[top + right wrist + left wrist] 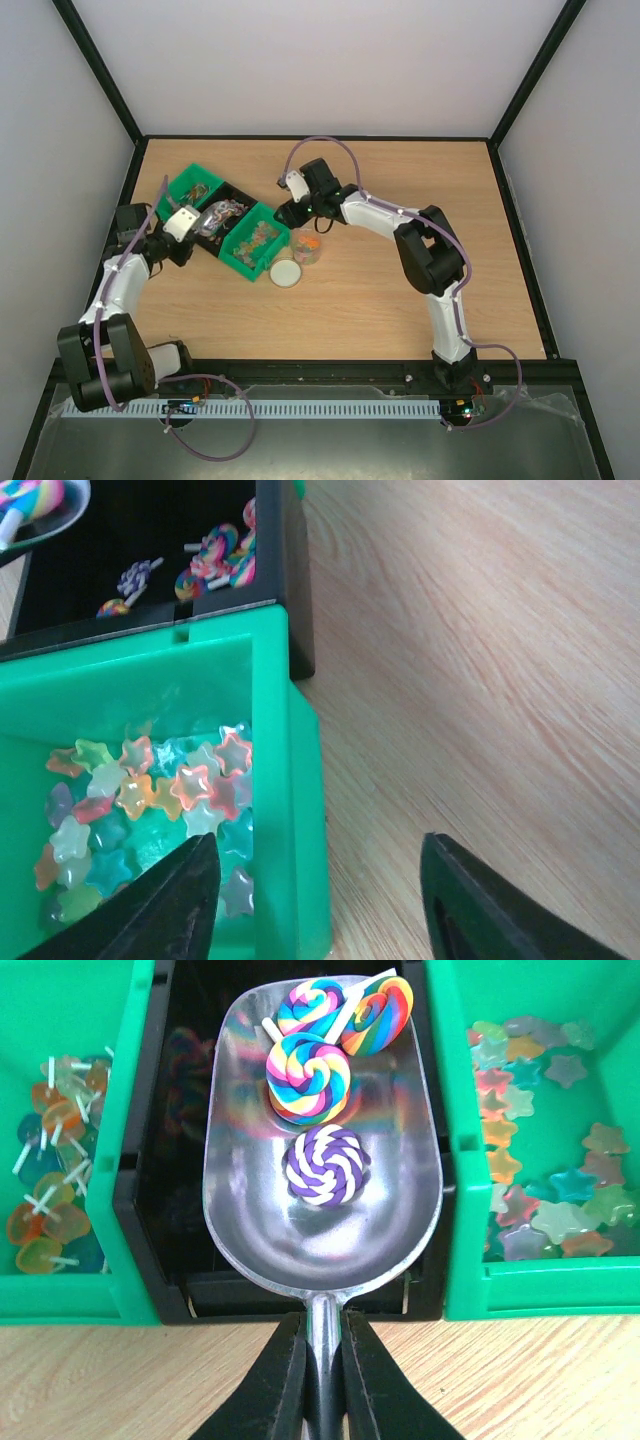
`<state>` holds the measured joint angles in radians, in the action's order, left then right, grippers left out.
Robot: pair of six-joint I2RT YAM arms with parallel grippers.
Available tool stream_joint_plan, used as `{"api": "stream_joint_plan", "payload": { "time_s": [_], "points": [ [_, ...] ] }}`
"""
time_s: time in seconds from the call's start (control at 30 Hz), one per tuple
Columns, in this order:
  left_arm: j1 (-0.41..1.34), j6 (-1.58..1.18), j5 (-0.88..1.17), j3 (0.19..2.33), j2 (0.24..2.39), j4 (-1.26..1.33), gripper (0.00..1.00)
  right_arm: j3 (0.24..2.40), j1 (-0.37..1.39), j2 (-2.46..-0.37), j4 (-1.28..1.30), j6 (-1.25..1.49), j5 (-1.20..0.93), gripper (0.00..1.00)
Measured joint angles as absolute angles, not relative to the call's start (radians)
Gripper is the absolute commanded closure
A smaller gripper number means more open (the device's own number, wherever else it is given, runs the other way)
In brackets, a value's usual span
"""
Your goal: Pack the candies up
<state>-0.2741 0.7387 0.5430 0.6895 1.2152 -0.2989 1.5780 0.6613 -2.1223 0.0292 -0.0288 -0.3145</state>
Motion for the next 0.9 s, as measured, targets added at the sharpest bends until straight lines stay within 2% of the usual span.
{"api": "stream_joint_plan", "payload": {
  "time_s": [0.2,0.4,0.9],
  "points": [
    [-0.244,0.818,0.575,0.735,1.175,-0.388,0.98,1.599,0.658,-2.122,0.027,-0.004,-0.314,0.15],
    [-0.170,0.891,0.582,0.765,1.143,-0.482,0.98,1.610,0.633,-2.107,0.025,0.034,-0.314,0.01],
    [0.126,0.982,0.464,0.899,1.153,-0.627,0.98,1.574,0.474,-1.954,0.021,0.102,-0.313,0.01]
  ]
}}
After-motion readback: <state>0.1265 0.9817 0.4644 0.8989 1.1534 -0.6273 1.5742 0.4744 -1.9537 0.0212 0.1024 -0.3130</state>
